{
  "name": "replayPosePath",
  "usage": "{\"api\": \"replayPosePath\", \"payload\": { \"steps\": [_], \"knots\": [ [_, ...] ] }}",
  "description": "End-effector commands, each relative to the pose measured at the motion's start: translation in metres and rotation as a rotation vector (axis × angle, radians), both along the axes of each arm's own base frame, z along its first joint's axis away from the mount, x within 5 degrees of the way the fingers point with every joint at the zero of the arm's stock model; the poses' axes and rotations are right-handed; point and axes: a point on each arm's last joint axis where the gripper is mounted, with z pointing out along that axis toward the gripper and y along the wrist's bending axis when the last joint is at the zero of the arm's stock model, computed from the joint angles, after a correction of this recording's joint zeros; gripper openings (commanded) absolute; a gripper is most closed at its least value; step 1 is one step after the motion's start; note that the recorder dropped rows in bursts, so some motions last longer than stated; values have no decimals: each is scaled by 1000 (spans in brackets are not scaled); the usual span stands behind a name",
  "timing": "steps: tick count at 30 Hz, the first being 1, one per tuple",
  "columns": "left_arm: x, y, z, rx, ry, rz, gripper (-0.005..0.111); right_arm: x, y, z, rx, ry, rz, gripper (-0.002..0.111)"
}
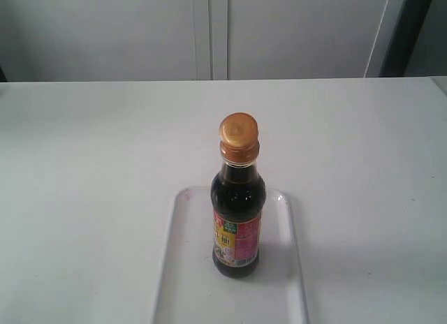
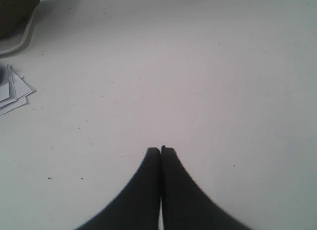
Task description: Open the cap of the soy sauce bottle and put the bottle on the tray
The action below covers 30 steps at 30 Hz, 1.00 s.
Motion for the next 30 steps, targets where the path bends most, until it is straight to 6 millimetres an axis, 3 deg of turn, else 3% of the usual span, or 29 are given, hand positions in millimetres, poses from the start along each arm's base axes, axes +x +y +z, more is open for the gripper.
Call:
{"api": "replayPosePath", "payload": {
  "steps": [1,8,22,30],
  "knots": [
    [0,0,-1,-15,-5,4,0,-1,-1,1,32,-12,-13,0],
    [0,0,-1,-15,-5,4,0,-10,-1,-2,100,-36,-37,0],
    [0,0,-1,-15,-5,4,0,-72,-6,-34,132,-179,-34,0],
    [0,0,-1,-15,-5,4,0,-105,-8,-65,141,-268,-25,0]
  ]
}}
